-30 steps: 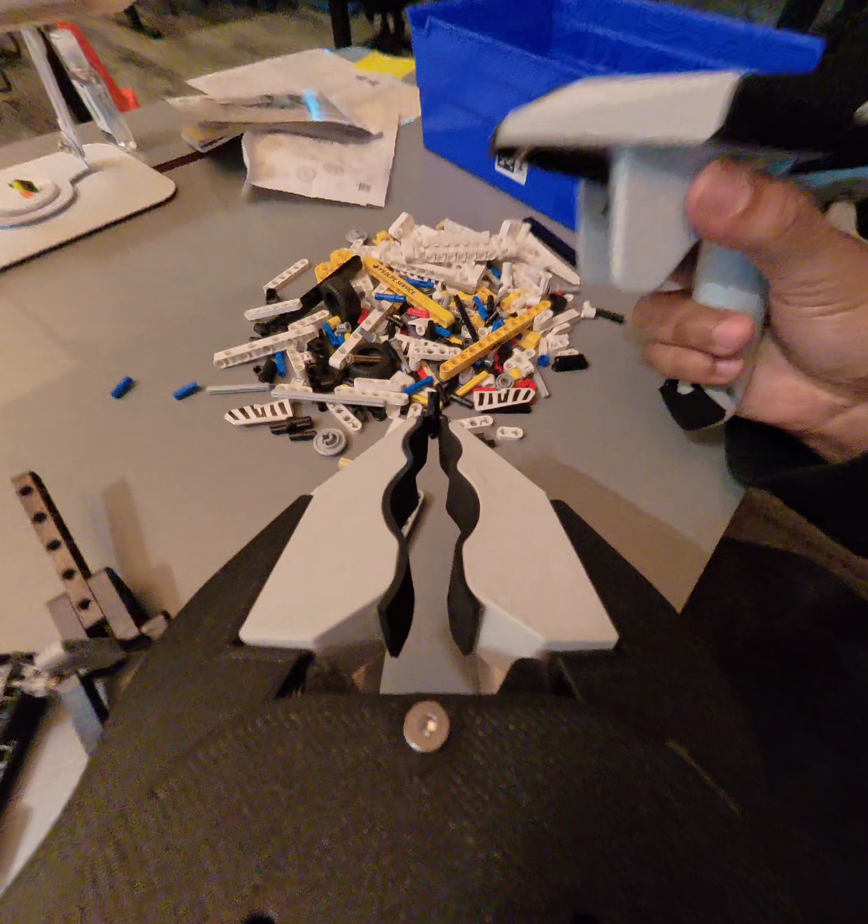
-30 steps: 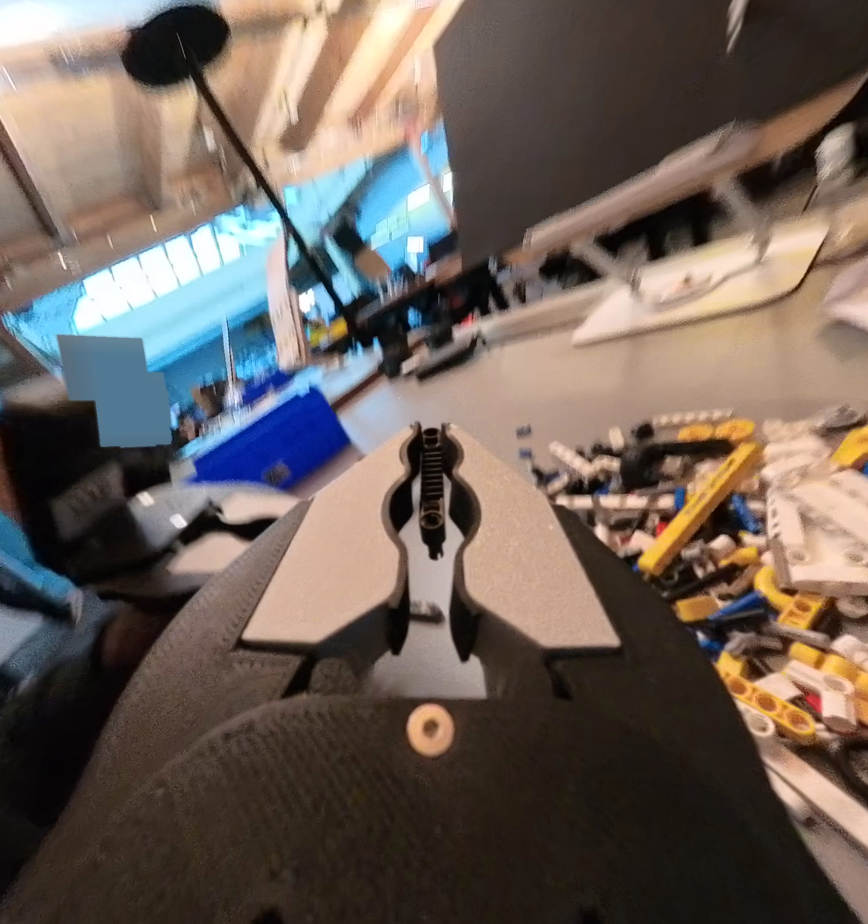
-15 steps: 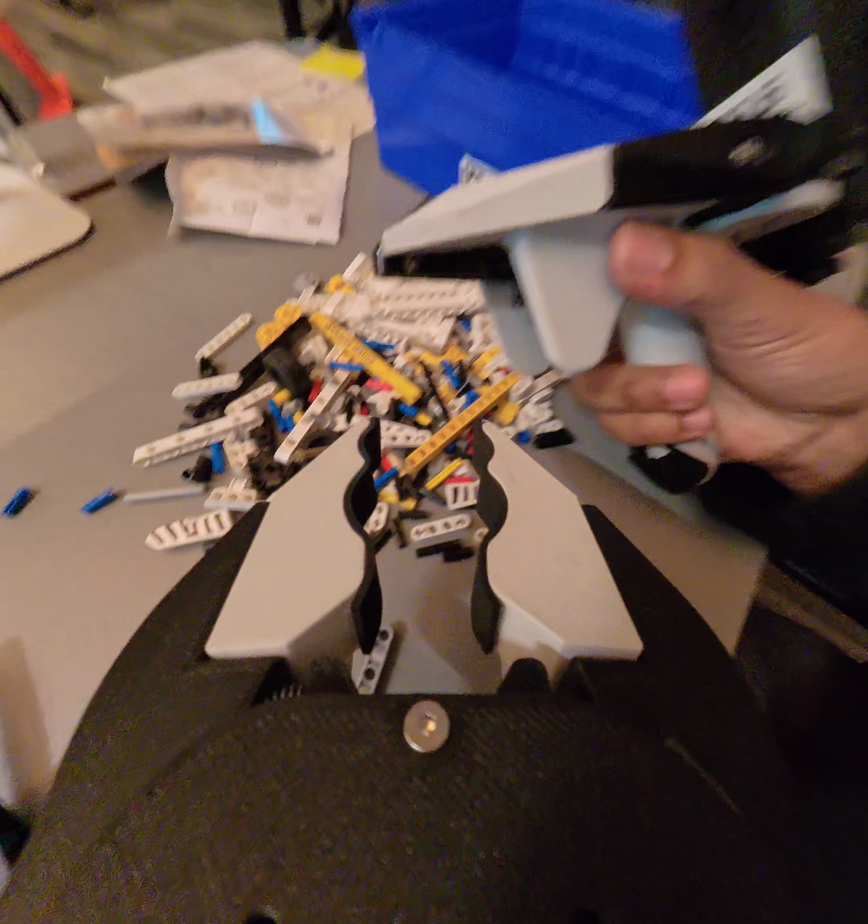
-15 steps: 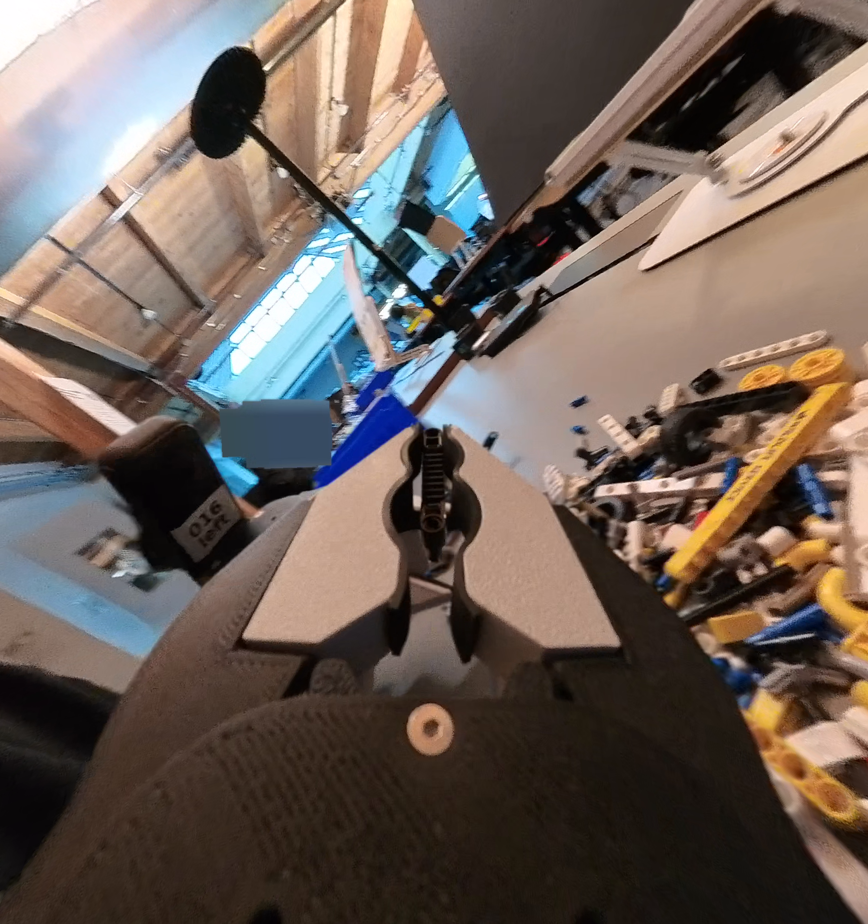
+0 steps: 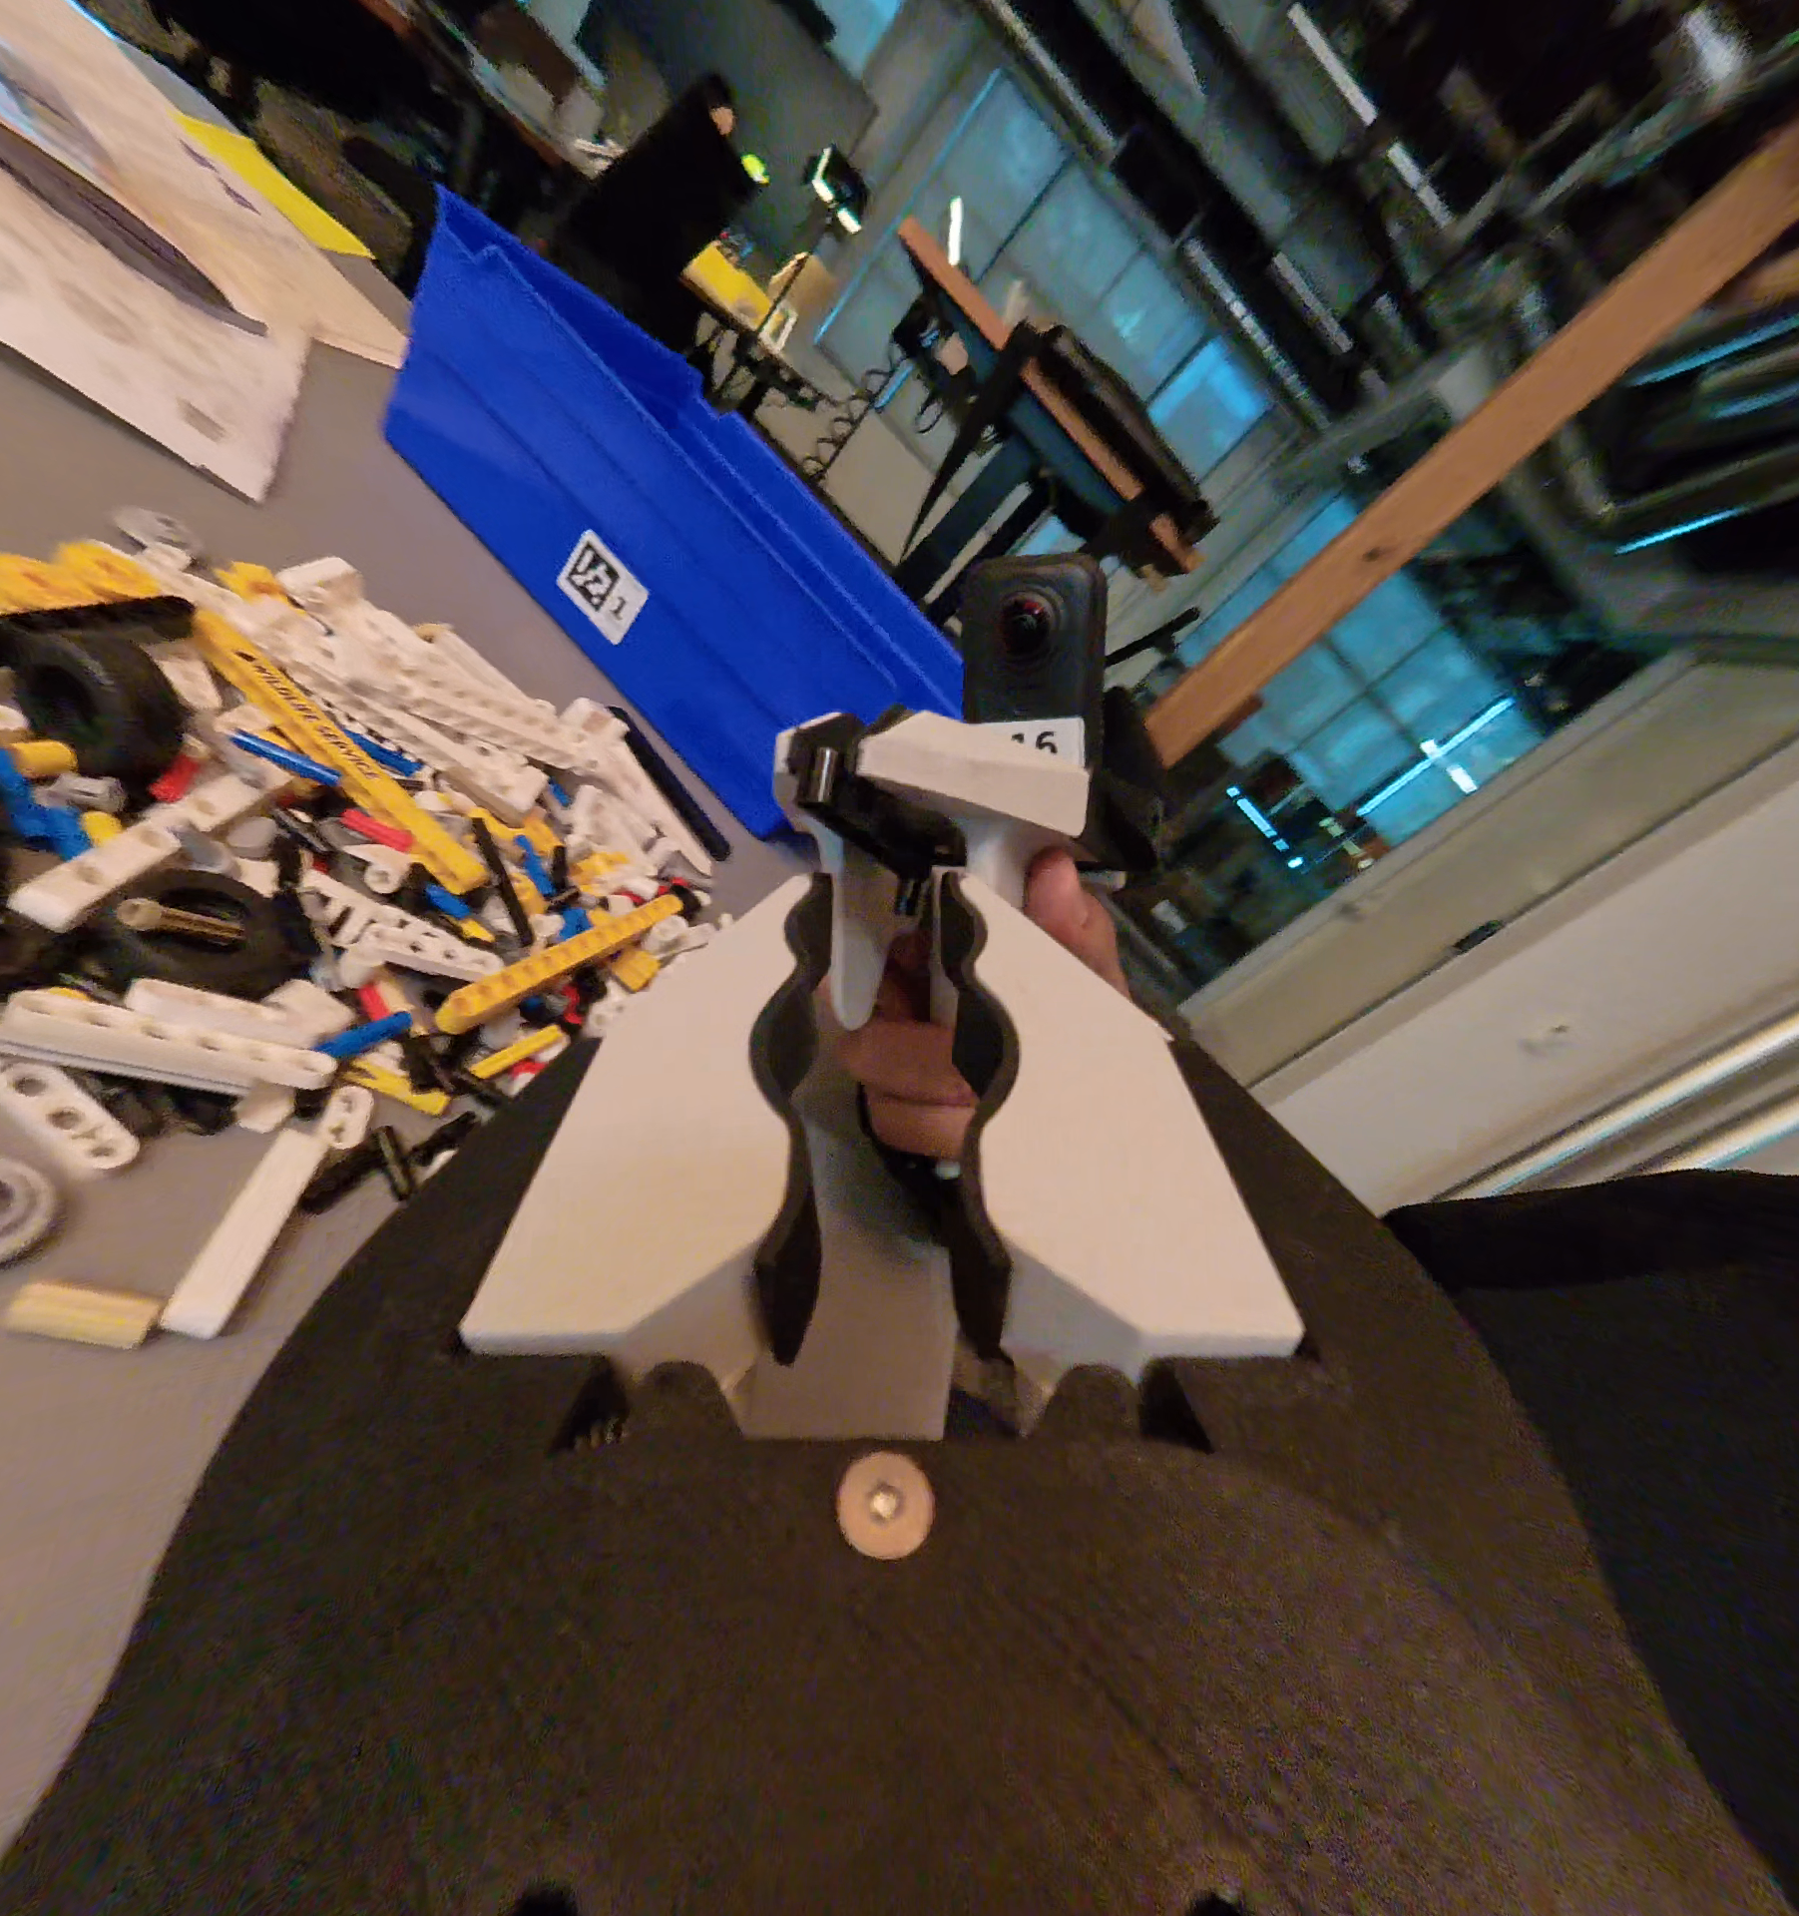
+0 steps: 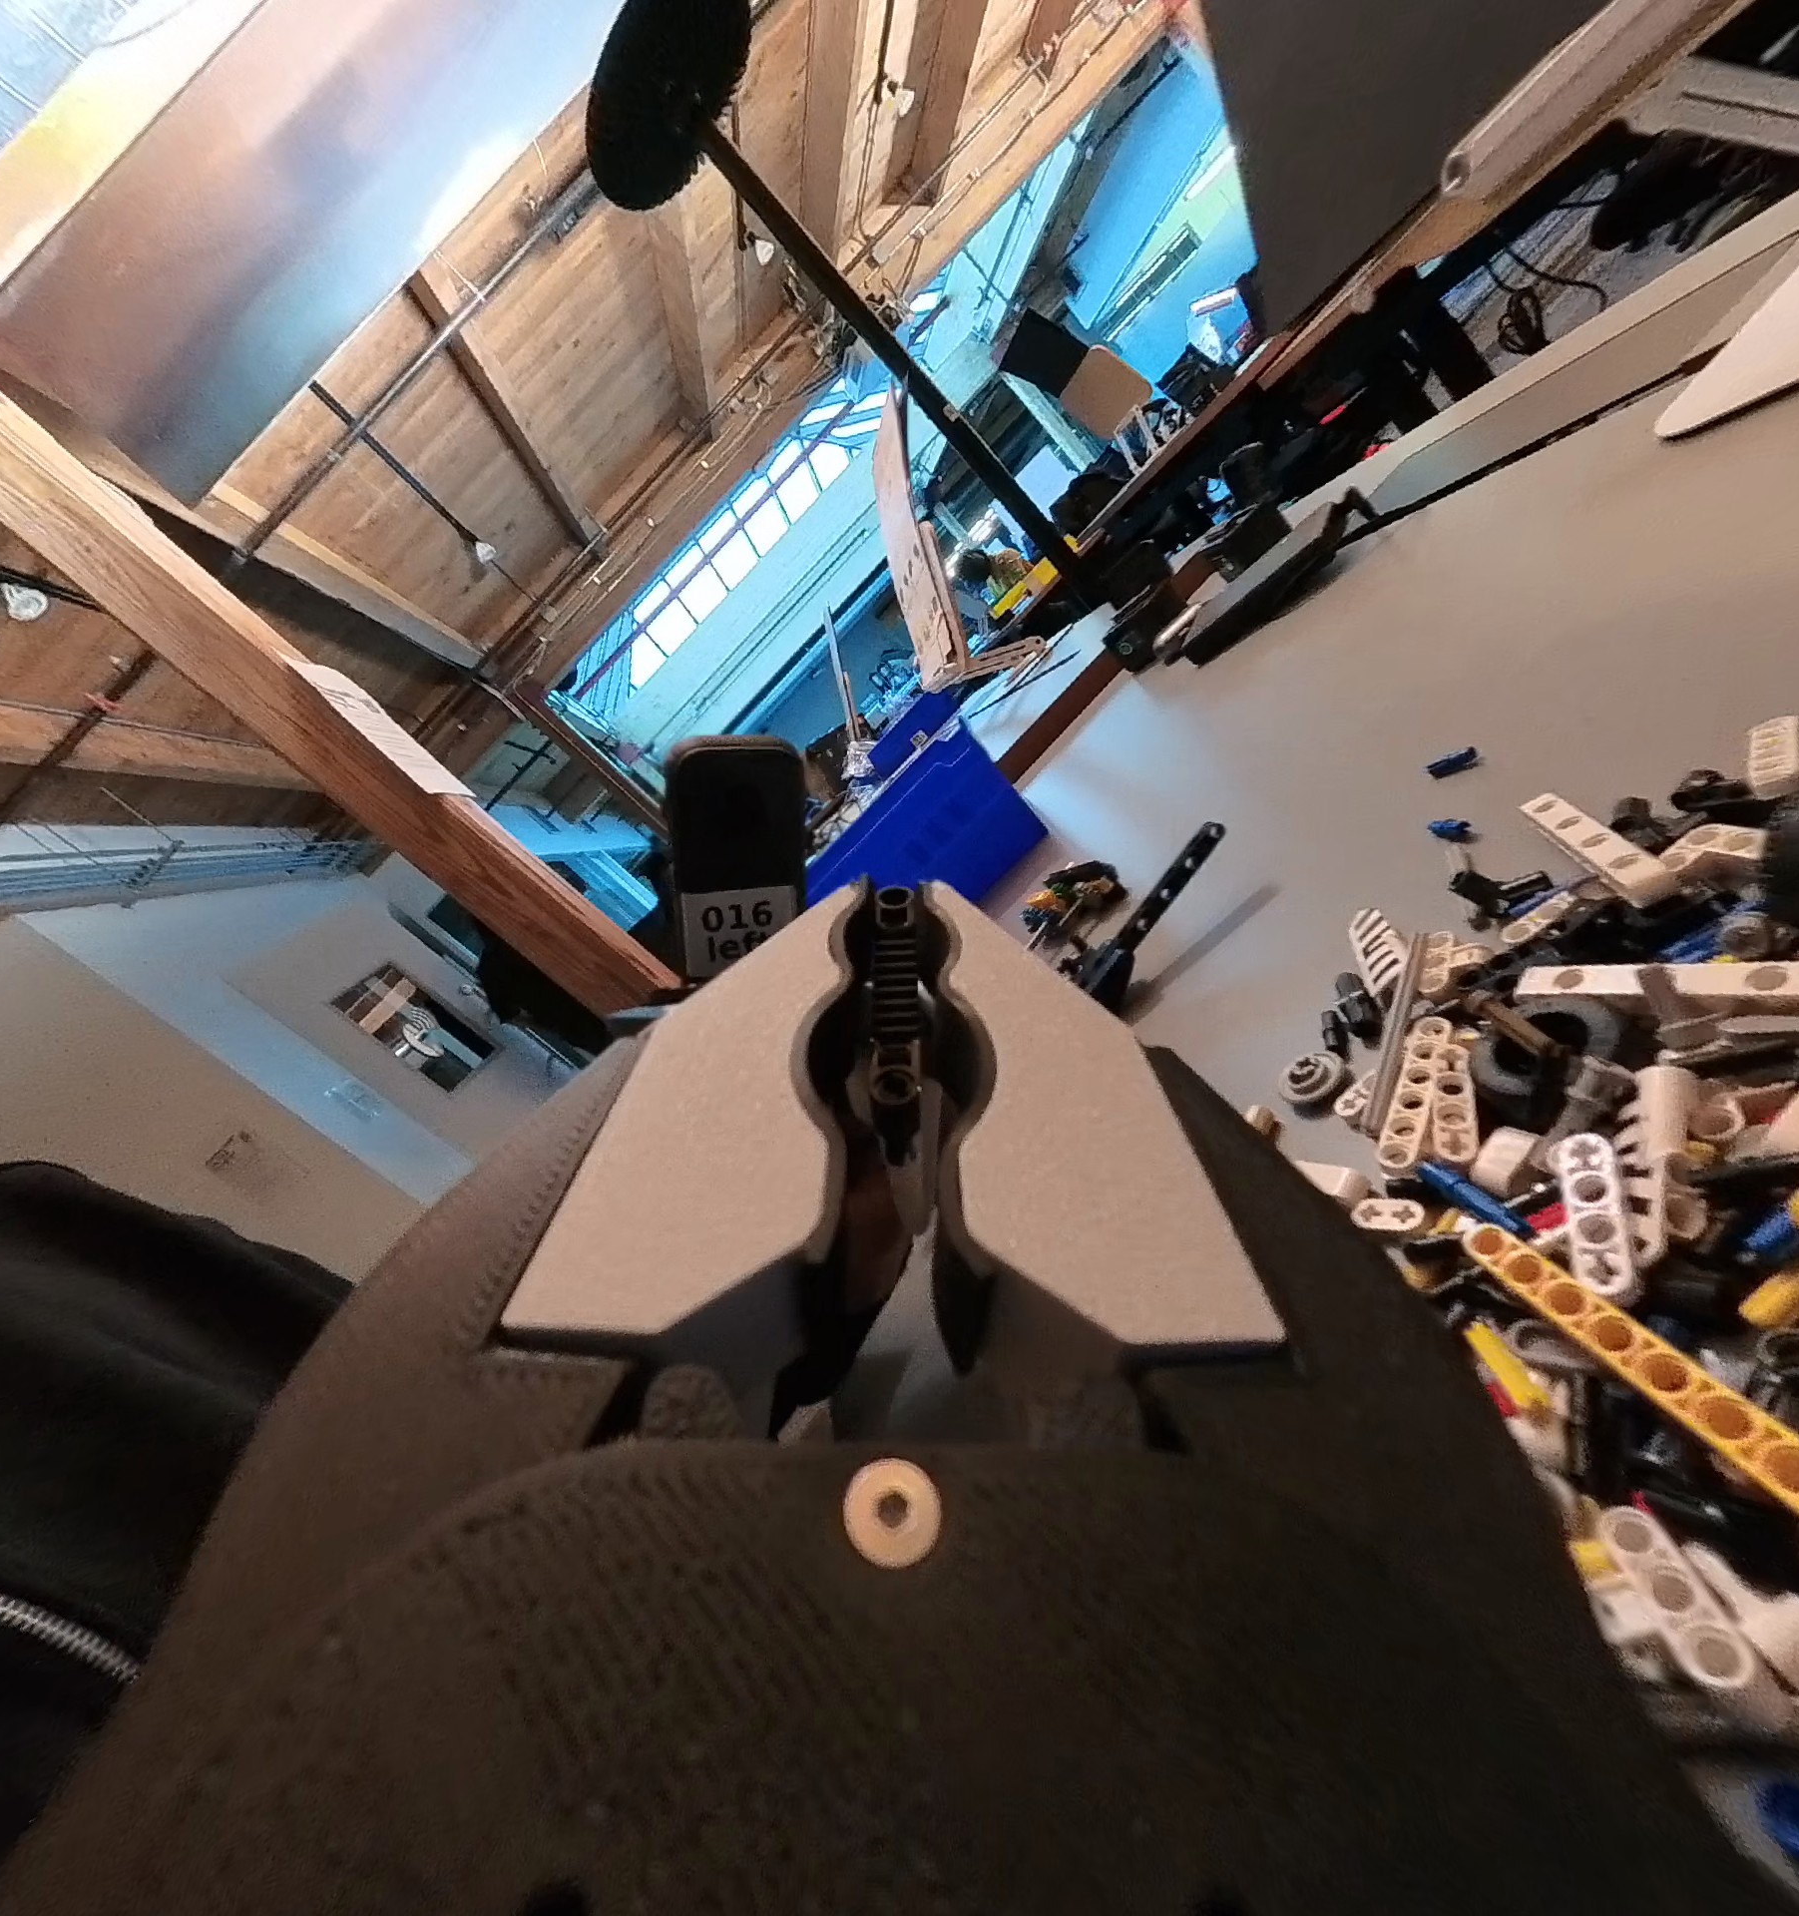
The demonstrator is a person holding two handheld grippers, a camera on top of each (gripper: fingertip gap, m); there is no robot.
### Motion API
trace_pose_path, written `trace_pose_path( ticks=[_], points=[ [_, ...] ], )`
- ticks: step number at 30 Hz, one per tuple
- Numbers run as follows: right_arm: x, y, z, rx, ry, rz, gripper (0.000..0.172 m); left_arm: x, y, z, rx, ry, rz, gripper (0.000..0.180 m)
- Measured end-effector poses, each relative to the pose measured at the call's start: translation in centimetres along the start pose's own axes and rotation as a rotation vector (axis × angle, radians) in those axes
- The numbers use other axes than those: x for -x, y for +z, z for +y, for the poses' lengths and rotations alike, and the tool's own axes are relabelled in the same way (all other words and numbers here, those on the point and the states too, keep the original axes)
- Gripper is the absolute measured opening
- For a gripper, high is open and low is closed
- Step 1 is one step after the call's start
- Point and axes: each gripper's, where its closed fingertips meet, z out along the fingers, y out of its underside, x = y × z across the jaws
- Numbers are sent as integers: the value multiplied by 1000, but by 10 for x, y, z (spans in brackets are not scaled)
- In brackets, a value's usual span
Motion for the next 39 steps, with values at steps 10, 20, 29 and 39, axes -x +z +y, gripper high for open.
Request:
trace_pose_path(
  ticks=[10,20,29,39],
  points=[
    [15,-2,-2,-15,-35,-29,22,-10,-17,-22,-184,-205,143,4],
    [21,-8,12,105,-107,24,24,-17,-33,-39,-271,-185,146,4],
    [27,-14,-13,-70,-35,-42,5,-16,-34,-34,-252,-95,75,18],
    [20,3,-1,-86,-79,45,5,-9,-22,-22,-78,665,-456,6]
  ],
)
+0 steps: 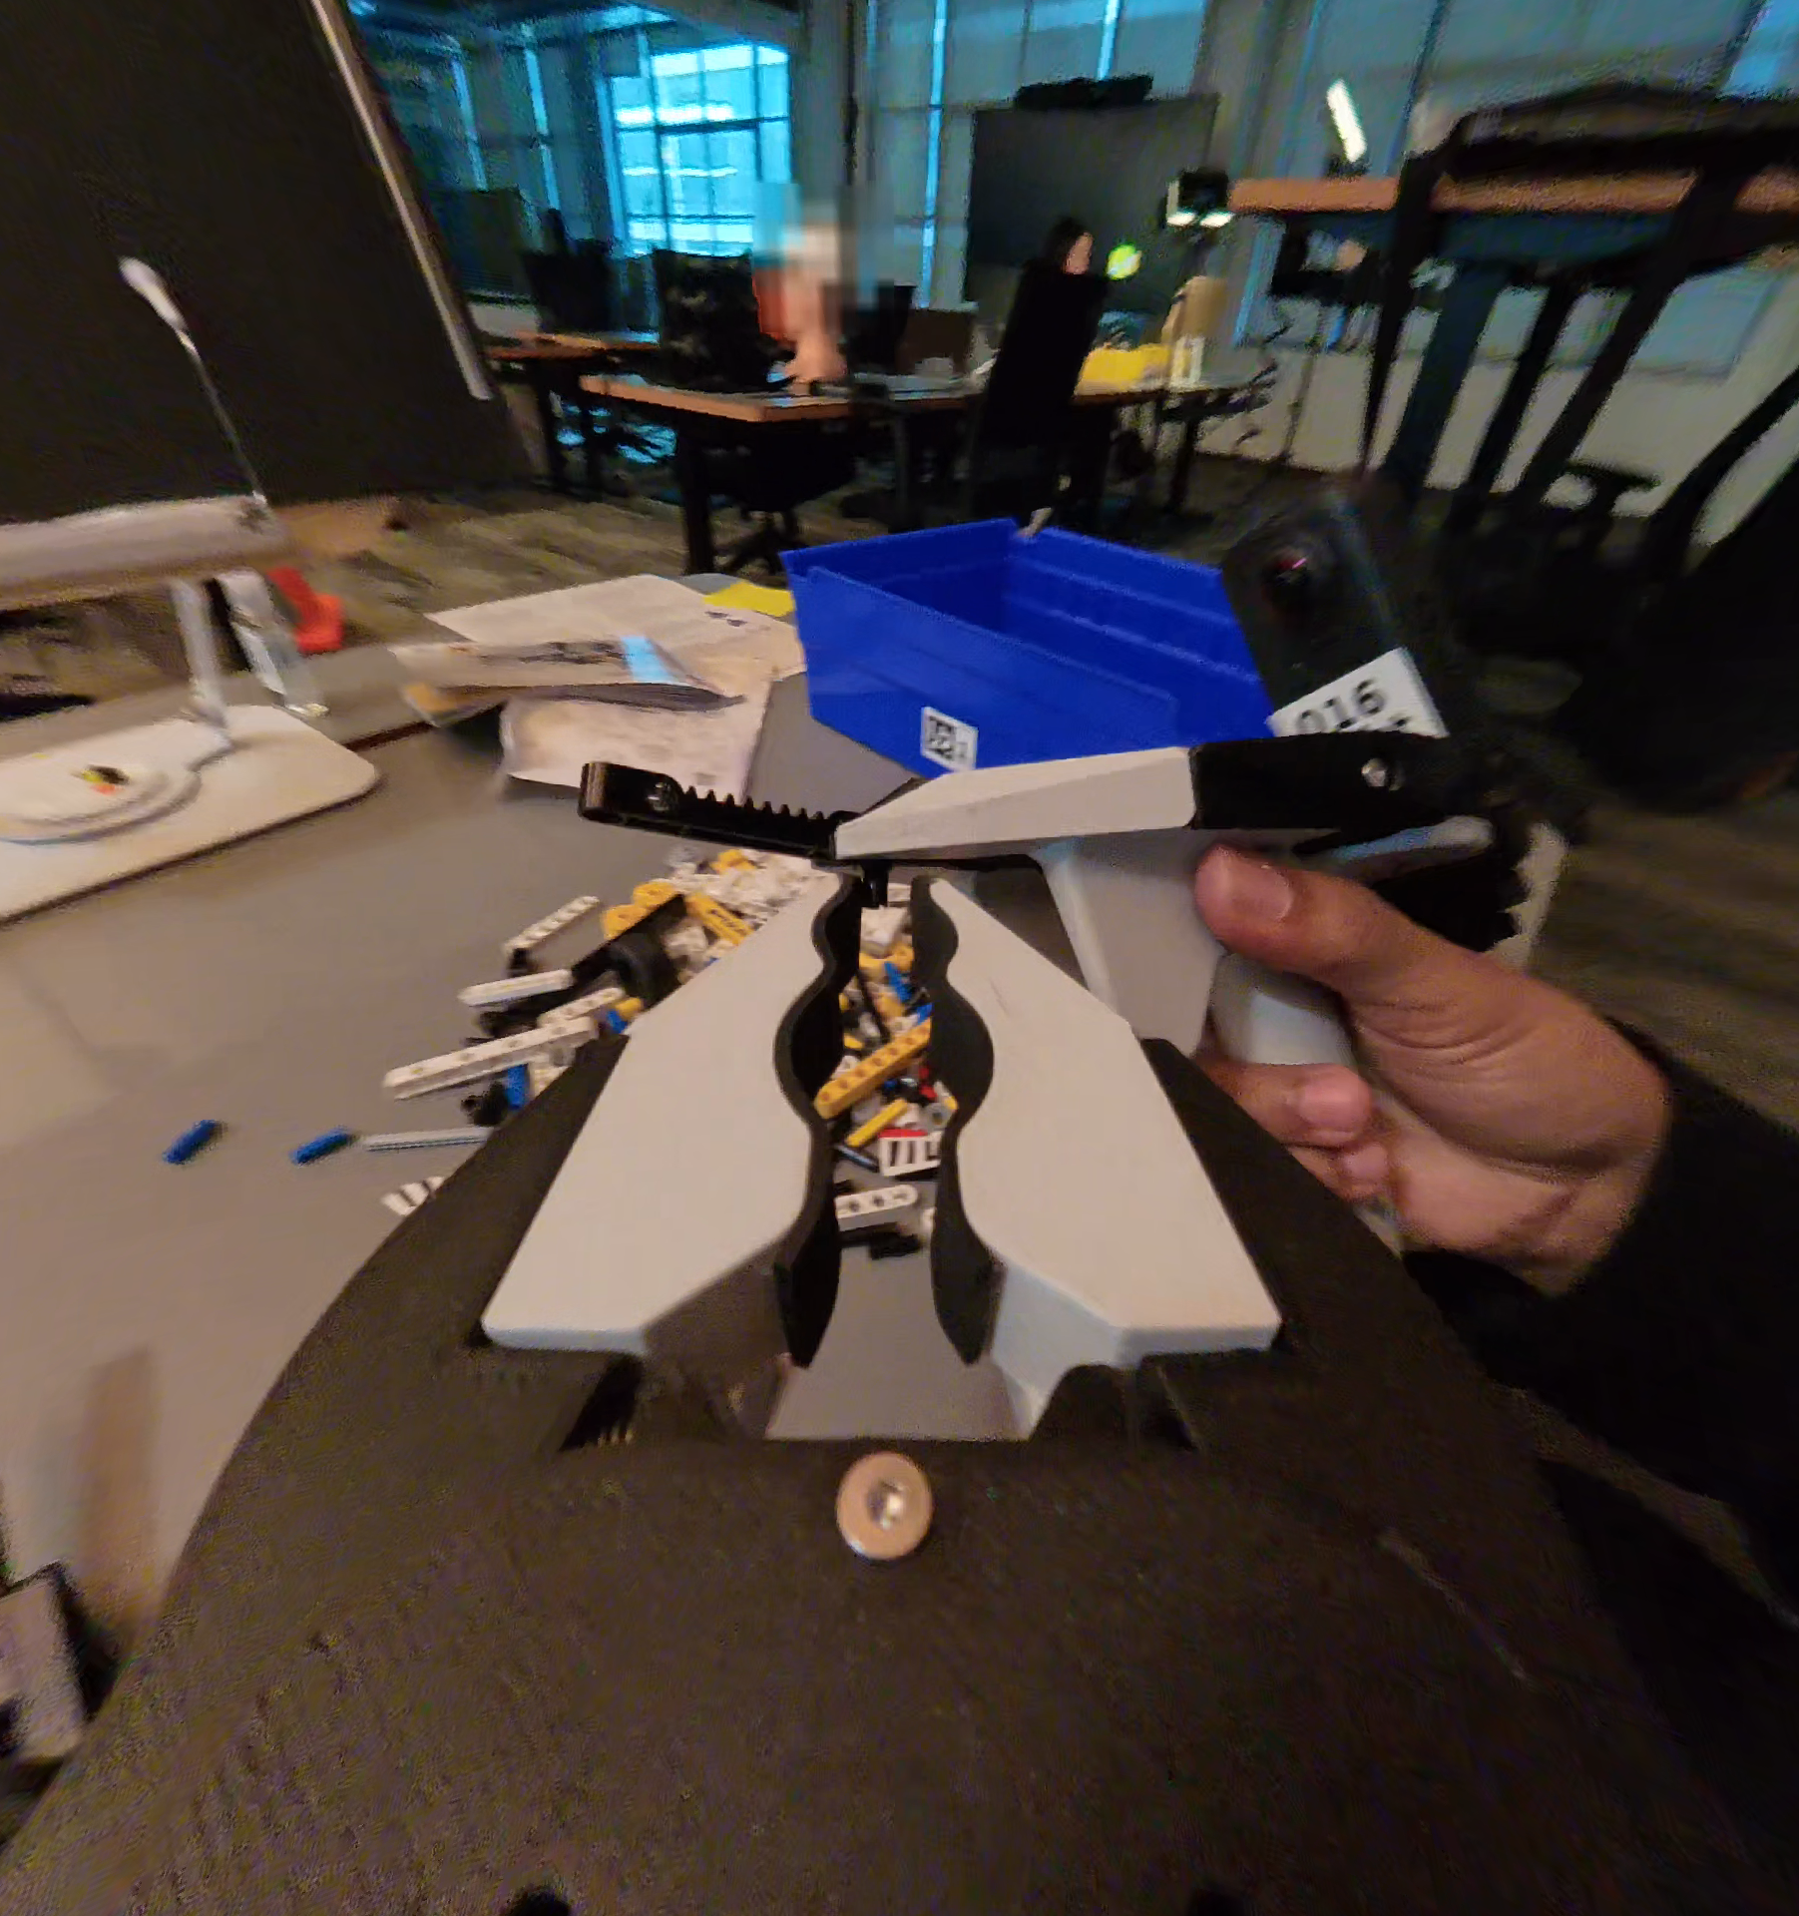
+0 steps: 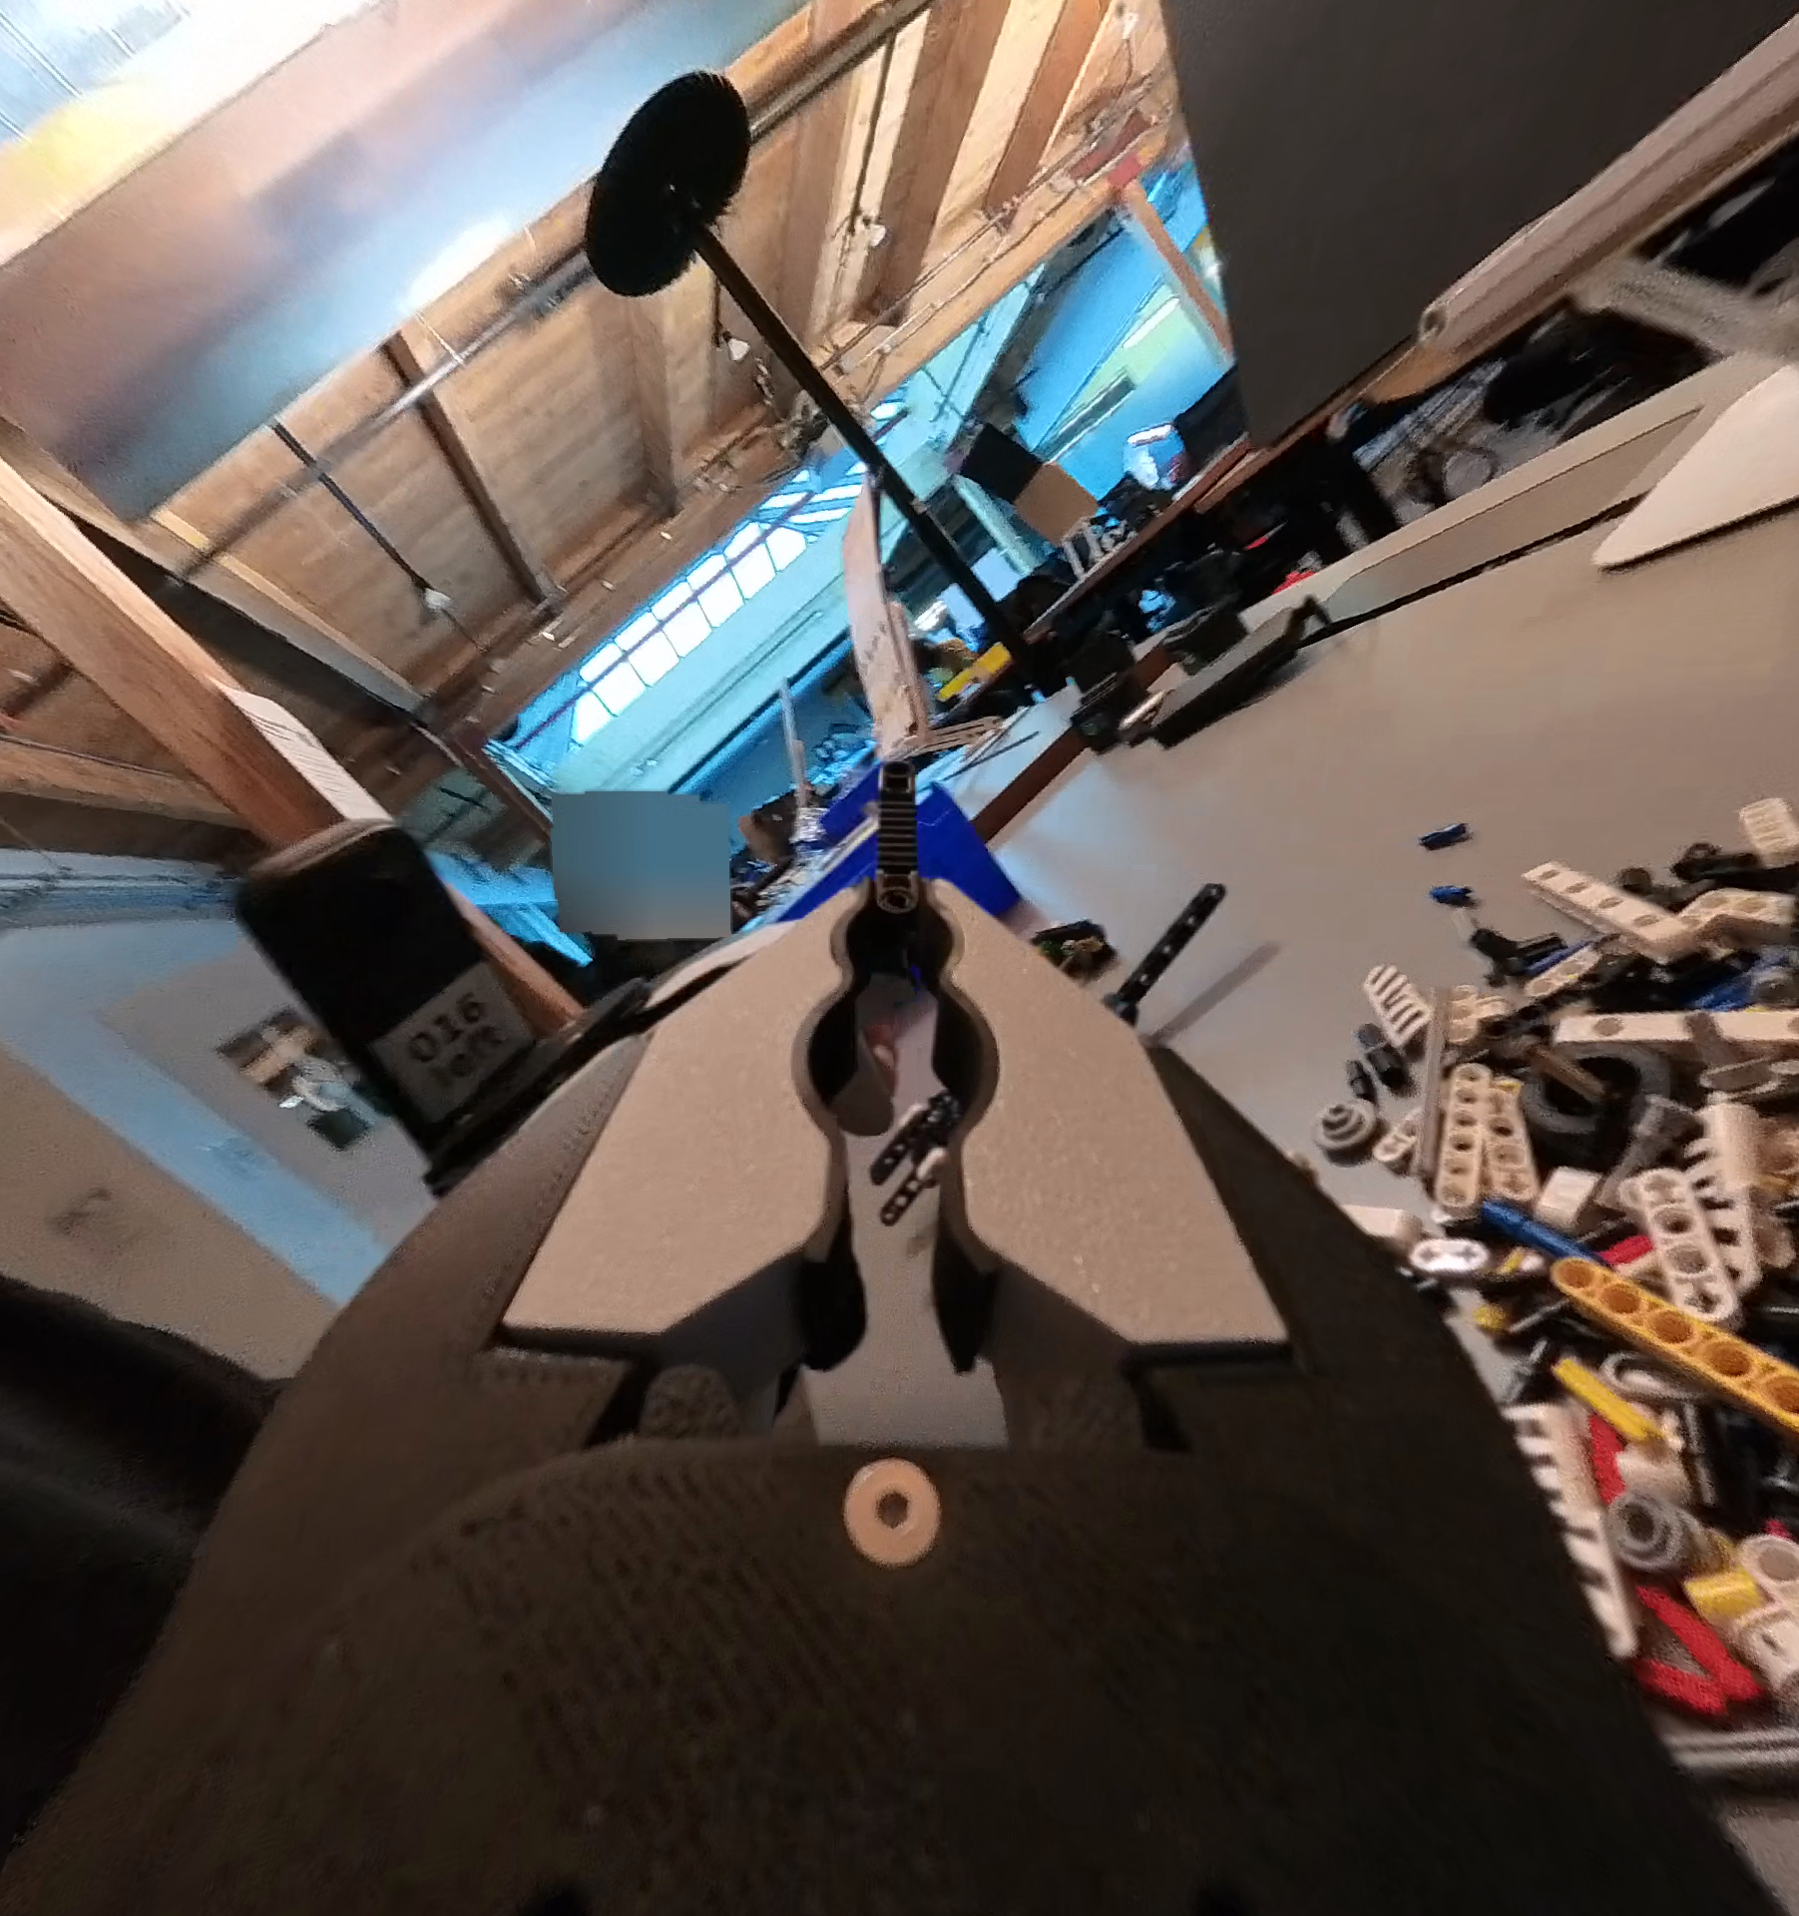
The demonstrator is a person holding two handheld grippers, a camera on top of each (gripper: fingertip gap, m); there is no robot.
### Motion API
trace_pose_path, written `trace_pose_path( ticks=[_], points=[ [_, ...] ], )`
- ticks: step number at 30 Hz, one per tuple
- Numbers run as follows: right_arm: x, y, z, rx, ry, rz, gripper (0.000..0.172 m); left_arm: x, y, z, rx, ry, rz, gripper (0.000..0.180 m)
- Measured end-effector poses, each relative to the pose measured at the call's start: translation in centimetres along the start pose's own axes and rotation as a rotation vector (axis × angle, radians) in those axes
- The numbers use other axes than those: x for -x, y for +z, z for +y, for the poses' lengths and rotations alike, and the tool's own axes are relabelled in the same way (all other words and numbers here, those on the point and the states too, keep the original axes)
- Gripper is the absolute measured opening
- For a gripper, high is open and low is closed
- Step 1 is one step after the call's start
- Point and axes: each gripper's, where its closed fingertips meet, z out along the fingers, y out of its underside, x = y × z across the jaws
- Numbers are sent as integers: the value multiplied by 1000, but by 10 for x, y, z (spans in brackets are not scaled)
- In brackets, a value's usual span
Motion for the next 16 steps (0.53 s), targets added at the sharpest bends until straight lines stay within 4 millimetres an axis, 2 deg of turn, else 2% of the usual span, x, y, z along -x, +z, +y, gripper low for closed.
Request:
trace_pose_path(
  ticks=[3,8,13,16],
  points=[
    [2,3,1,1,-90,49,4,5,-2,0,3,104,-70,1],
    [-1,4,5,12,-192,121,4,8,-1,5,26,178,-110,2],
    [-1,1,-2,-69,-72,84,3,6,2,6,78,106,-68,4],
    [-1,-1,-6,-124,-43,85,3,6,4,6,79,162,-103,4]
  ],
)
